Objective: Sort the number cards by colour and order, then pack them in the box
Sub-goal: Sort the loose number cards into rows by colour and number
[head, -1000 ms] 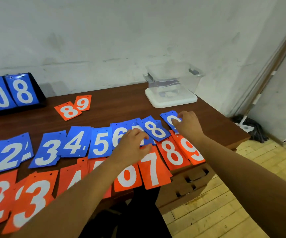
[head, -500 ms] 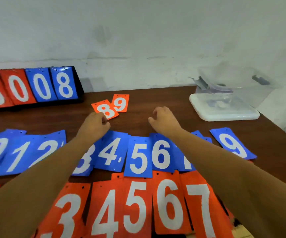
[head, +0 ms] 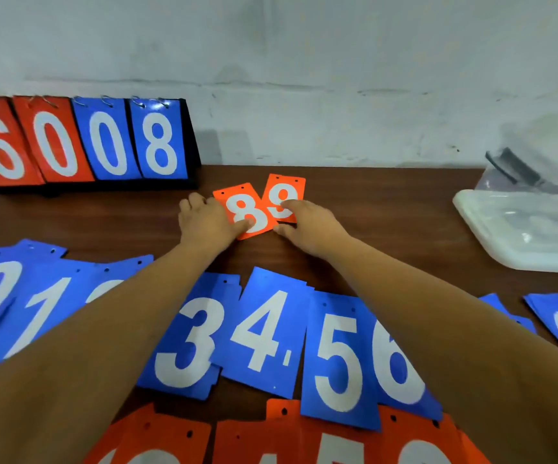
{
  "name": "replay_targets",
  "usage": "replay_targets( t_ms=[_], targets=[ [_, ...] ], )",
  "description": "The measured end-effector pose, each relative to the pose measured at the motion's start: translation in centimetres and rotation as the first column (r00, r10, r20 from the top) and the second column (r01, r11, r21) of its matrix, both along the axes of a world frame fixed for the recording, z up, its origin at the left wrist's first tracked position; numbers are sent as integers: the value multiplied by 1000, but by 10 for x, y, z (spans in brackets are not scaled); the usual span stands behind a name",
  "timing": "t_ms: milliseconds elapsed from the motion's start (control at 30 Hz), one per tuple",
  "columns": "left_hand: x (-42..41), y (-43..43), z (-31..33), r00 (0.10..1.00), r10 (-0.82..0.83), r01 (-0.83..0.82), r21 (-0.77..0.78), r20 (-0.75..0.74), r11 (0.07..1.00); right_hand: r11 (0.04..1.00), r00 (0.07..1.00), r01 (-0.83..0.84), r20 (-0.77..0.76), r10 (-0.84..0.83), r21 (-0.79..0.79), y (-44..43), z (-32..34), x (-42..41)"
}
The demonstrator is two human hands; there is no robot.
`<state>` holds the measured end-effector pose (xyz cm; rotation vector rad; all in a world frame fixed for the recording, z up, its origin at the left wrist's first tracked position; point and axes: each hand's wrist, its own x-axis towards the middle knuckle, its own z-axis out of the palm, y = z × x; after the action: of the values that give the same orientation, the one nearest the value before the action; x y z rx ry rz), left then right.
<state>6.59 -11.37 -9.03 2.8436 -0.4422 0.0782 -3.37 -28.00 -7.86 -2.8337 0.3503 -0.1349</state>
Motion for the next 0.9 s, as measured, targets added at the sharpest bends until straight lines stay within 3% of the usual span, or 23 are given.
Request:
replay_targets(
  t_ms=[133, 233, 333, 467, 567, 633, 767, 900],
  targets=[
    [17, 2, -1, 999, -19, 17, -51, -46, 999, 983, 995, -40, 84, 56, -179, -6, -7, 0],
    [18, 6, 7, 987, -40, 15, -158, -155, 987, 944, 986, -137, 52, 159, -300, -8, -10, -10],
    [14, 11, 17, 971, -88, 34, -235, -222, 971, 985, 988, -91, 113, 109, -148, -11, -5, -22],
    [10, 17, 20, 967, -69, 2, -266, -244, 964, 964, 963, 267, 44, -266, -18, -11, 7, -23],
    [3, 11, 21, 977, -34, 15, -87, -212, 996, 897, 889, 442, -116, -442, -30, -2, 14, -16],
    [4, 8, 21, 974, -48, 41, -37, -223, 998, 875, 858, 483, -211, -468, 24, 1, 16, -4],
    [8, 7, 20, 952, -47, 24, -82, -301, 996, 849, 813, 513, -388, -434, 126, 1, 24, 10],
    [1, 14, 21, 953, -52, -51, -327, -299, 943, 775, 846, 532, -250, -471, 340, -7, 23, -1]
  ],
)
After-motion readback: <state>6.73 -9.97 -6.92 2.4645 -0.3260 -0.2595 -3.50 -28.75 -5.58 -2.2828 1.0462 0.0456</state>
